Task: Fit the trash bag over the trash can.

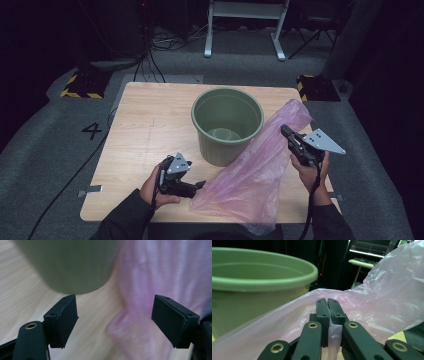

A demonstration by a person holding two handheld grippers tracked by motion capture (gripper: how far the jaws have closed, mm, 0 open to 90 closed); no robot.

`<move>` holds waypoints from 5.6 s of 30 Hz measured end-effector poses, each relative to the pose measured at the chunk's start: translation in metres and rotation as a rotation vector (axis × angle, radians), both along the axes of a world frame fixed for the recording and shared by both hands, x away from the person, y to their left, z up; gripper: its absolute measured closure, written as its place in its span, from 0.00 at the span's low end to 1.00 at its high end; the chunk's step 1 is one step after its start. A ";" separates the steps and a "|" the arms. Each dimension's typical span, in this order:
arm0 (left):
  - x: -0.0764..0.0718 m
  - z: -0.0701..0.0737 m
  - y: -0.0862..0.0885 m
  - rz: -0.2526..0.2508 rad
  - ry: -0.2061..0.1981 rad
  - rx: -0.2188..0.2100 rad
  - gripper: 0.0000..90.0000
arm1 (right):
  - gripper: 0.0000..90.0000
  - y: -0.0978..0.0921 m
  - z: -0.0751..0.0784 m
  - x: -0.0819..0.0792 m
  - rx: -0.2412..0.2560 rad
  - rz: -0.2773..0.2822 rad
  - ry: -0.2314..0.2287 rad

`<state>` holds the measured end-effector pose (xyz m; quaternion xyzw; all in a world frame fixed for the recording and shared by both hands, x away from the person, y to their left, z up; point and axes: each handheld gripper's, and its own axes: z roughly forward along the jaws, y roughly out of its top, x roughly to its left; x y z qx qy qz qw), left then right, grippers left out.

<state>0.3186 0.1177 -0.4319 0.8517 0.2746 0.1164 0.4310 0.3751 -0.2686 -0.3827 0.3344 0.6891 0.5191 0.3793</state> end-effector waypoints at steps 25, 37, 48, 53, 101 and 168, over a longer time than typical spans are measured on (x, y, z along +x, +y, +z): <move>0.014 -0.022 -0.069 -0.069 -0.021 0.100 0.42 | 0.99 0.066 0.052 -0.028 -0.115 0.351 -0.200; 0.013 -0.014 -0.047 -0.078 -0.096 0.043 0.95 | 0.97 0.096 0.081 -0.031 -0.137 0.524 -0.253; -0.007 0.014 0.009 0.088 -0.227 -0.110 1.00 | 0.80 0.106 0.090 -0.037 -0.177 0.543 -0.259; -0.008 0.017 0.021 0.121 -0.228 -0.124 1.00 | 0.63 0.099 0.084 -0.033 -0.215 0.504 -0.195; 0.029 -0.027 0.030 0.141 -0.020 -0.012 0.62 | 0.57 0.019 -0.105 0.053 -0.301 0.293 0.516; -0.020 0.026 0.002 -0.079 -0.220 -0.128 0.98 | 1.00 0.101 0.080 0.014 -0.295 0.414 -0.033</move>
